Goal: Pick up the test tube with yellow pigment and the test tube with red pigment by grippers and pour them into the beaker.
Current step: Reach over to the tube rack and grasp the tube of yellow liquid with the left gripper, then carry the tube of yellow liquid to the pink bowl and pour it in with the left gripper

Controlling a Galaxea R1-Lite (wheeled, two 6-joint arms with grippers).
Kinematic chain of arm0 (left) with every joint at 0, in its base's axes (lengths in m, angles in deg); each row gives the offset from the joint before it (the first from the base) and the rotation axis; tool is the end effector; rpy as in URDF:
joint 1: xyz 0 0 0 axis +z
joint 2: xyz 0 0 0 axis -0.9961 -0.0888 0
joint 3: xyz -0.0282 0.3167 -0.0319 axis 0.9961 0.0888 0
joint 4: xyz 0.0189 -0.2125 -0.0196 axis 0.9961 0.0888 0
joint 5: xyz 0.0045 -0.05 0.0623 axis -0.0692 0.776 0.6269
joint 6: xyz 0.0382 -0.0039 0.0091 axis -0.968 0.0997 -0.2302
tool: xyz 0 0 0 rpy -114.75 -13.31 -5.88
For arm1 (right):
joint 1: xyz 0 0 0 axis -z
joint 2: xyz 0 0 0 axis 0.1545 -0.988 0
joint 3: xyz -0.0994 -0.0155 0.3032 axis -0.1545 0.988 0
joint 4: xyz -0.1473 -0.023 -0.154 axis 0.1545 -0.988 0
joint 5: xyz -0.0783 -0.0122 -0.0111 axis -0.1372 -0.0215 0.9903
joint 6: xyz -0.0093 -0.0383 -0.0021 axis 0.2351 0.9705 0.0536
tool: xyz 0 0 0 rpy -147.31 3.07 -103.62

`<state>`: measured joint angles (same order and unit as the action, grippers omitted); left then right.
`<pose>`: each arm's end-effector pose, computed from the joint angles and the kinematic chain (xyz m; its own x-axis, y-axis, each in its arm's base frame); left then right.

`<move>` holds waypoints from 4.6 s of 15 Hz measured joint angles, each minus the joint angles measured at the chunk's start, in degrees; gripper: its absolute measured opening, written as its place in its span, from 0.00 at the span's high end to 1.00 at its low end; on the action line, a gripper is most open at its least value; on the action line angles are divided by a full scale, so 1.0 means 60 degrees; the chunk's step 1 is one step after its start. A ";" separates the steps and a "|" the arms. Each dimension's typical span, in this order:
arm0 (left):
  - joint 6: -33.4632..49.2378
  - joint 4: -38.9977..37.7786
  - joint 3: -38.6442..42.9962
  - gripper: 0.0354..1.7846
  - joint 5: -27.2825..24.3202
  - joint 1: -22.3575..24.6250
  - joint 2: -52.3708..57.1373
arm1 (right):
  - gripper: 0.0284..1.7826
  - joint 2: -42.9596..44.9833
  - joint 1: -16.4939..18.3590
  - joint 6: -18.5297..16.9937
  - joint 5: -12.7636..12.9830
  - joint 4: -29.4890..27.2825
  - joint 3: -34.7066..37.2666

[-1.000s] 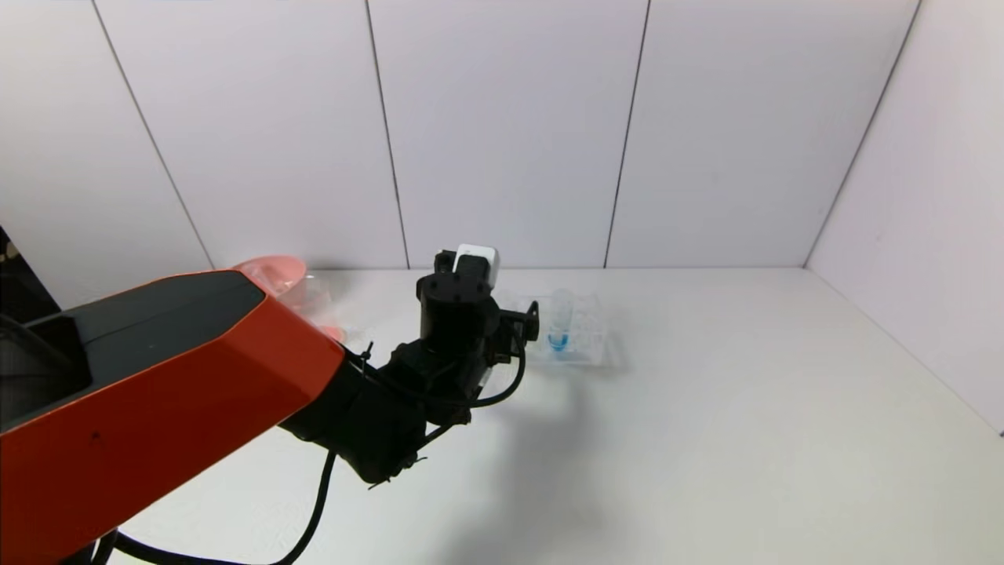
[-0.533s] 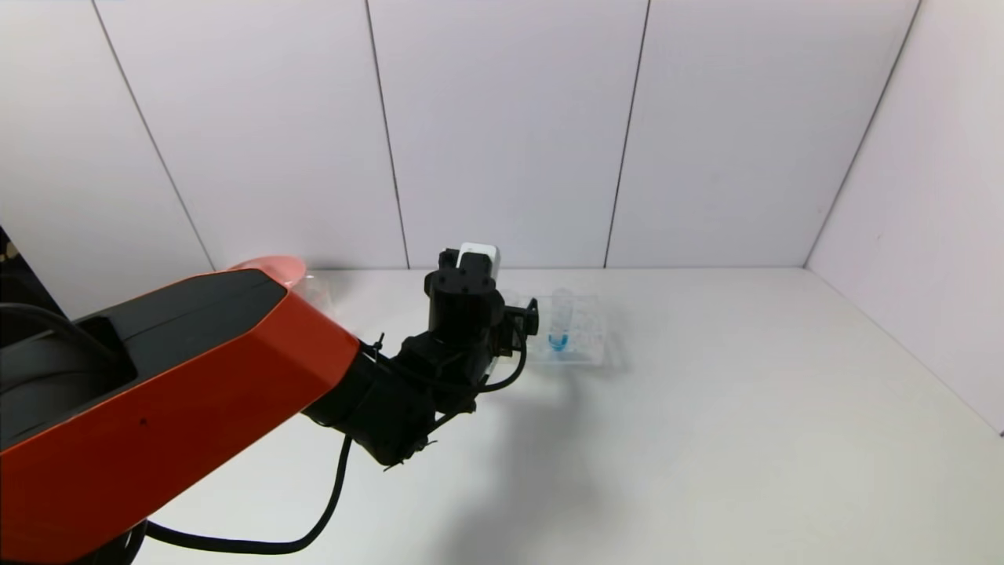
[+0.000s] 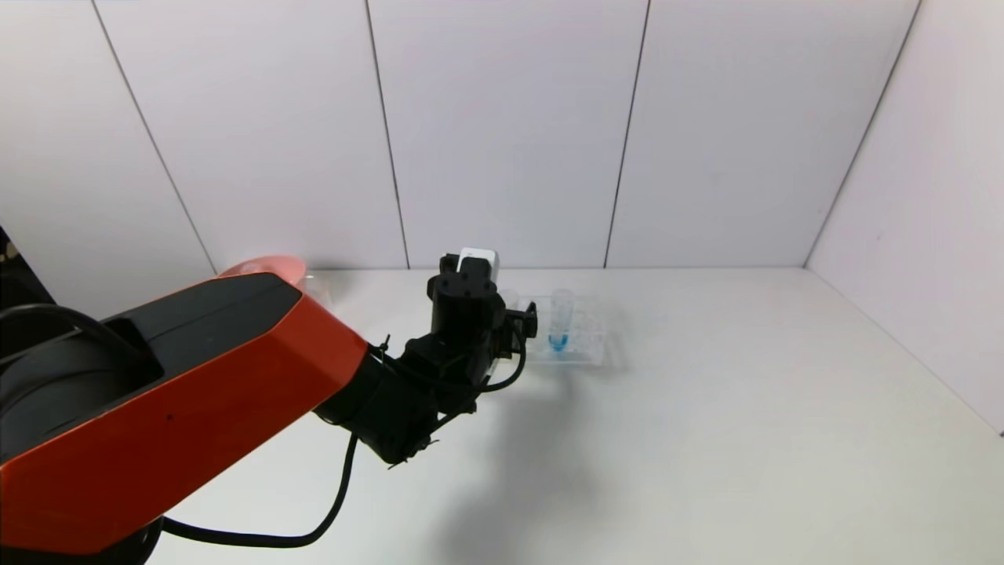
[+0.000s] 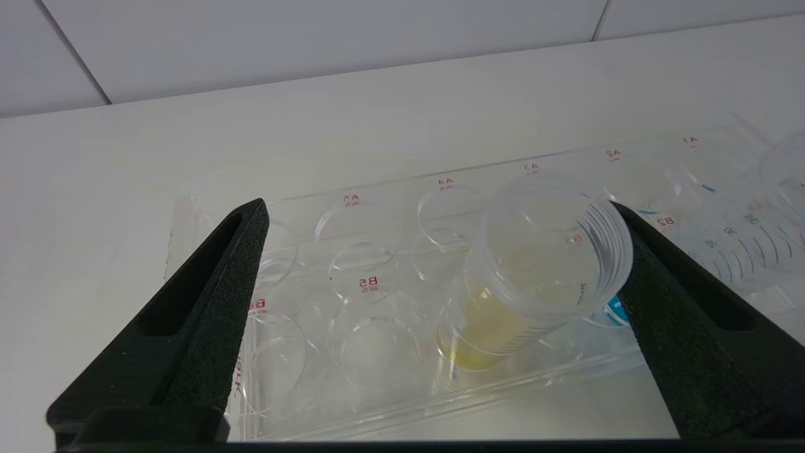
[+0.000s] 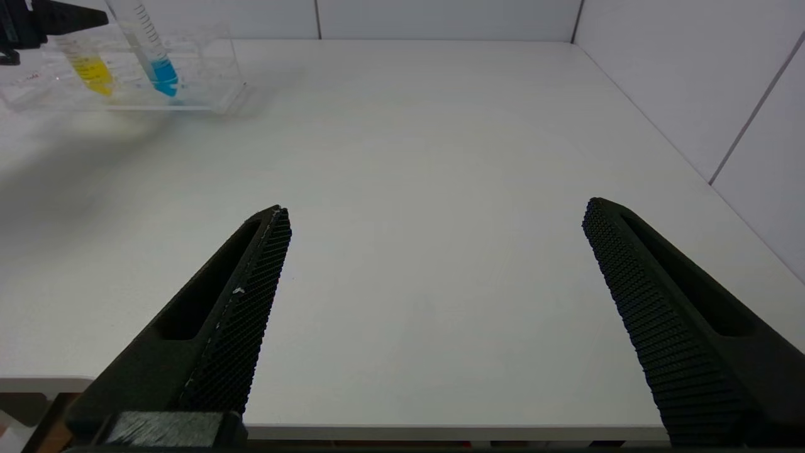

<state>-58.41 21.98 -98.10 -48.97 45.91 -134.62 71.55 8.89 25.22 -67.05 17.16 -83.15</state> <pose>0.3797 -0.2868 0.0912 0.9594 -0.2567 -0.1166 0.2512 0.9661 -0.0602 0.0006 0.0000 0.0757 1.0000 -0.0043 -0.0028 0.0043 1.0000 0.0017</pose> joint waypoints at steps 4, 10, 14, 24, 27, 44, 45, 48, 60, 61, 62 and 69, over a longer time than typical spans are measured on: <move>0.0000 -0.0673 -0.0061 0.01 0.0030 0.0037 -0.0226 | 0.05 0.0000 0.0000 0.0000 0.0000 0.0000 0.0000; -0.0018 -0.0831 -0.0108 0.01 0.0041 0.0041 -0.0455 | 0.05 0.0000 0.0000 0.0000 0.0000 -0.0004 0.0000; -0.0051 -0.0864 -0.0122 0.02 0.0030 0.0041 -0.0490 | 0.05 0.0000 0.0000 0.0000 0.0000 -0.0004 0.0000; -0.0134 -0.0740 -0.0106 0.74 -0.0043 0.0014 -0.0441 | 0.05 0.0000 0.0000 0.0000 0.0000 -0.0004 0.0000; -0.0134 -0.0731 -0.0079 0.74 -0.0024 0.0022 -0.0402 | 0.05 0.0000 0.0000 0.0004 0.0000 -0.0004 0.0000; -0.0171 -0.0670 0.0219 0.74 -0.0207 -0.0047 0.0337 | 0.05 0.0000 0.0000 0.0000 0.0004 0.0000 0.0000; -0.0175 -0.0662 0.0230 0.74 -0.0213 -0.0047 0.0404 | 0.05 0.0000 0.0000 0.0000 0.0004 -0.0004 0.0000; -0.0266 -0.0634 0.0260 0.74 -0.0295 -0.0059 0.0585 | 0.05 0.0000 0.0000 0.0000 0.0004 -0.0004 0.0000; -0.0327 -0.0707 0.0788 0.74 -0.0563 -0.0284 0.1792 | 0.05 0.0000 0.0000 0.0000 0.0000 -0.0004 0.0000; -0.0392 -0.0703 0.0857 0.74 -0.0567 -0.0289 0.1953 | 0.05 0.0000 0.0000 0.0000 0.0004 -0.0004 0.0000; -0.0547 -0.0689 0.0926 0.74 -0.0567 -0.0291 0.2127 | 0.05 0.0000 0.0000 0.0000 0.0000 -0.0004 0.0000; -0.1392 0.0382 0.0959 0.74 -0.0859 0.0189 0.3405 | 0.05 0.0000 0.0000 0.0000 0.0000 0.0000 0.0000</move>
<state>-66.76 24.27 -92.34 -54.12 47.04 -114.18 71.55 8.89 25.22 -67.05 17.16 -83.15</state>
